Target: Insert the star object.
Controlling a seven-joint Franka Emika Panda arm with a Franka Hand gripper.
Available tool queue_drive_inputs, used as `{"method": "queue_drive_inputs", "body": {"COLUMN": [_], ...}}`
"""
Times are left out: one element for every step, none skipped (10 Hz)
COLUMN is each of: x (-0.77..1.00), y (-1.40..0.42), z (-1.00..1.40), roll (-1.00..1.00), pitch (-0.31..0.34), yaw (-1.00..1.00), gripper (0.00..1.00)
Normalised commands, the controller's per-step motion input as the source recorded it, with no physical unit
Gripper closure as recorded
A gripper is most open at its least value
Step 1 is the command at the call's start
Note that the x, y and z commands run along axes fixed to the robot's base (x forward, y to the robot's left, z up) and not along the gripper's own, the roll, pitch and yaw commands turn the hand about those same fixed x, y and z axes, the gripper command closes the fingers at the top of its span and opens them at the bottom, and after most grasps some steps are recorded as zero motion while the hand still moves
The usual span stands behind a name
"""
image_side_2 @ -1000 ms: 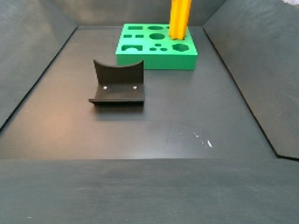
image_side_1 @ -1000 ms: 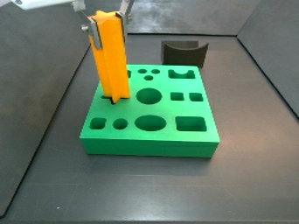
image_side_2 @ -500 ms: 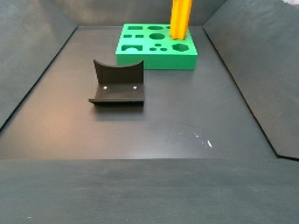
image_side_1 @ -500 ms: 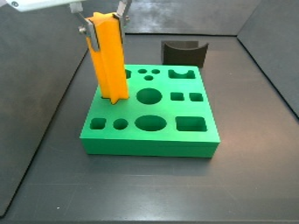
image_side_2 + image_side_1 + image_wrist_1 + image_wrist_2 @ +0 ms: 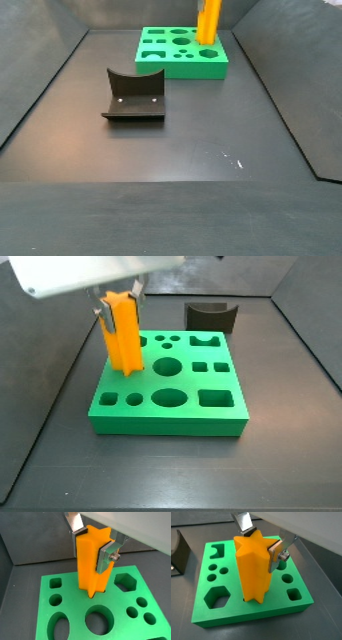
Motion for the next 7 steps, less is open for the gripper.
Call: {"method": "queue_drive_inputs", "body": {"x": [0.15, 0.17, 0.11, 0.06, 0.0, 0.01, 0.0], "y": [0.0, -0.03, -0.06, -0.1, -0.07, -0.18, 0.0], "z": [-0.51, -0.49, -0.5, -0.48, -0.27, -0.1, 0.0], "roll": [0.04, 0.07, 0.12, 0.19, 0.0, 0.09, -0.01], "pitch": [0.056, 0.077, 0.044, 0.019, -0.037, 0.0, 0.0], "yaw": [0.0, 0.0, 0.0, 0.0, 0.0, 0.01, 0.0], "gripper": [1.0, 1.0, 1.0, 1.0, 1.0, 1.0, 1.0]}}
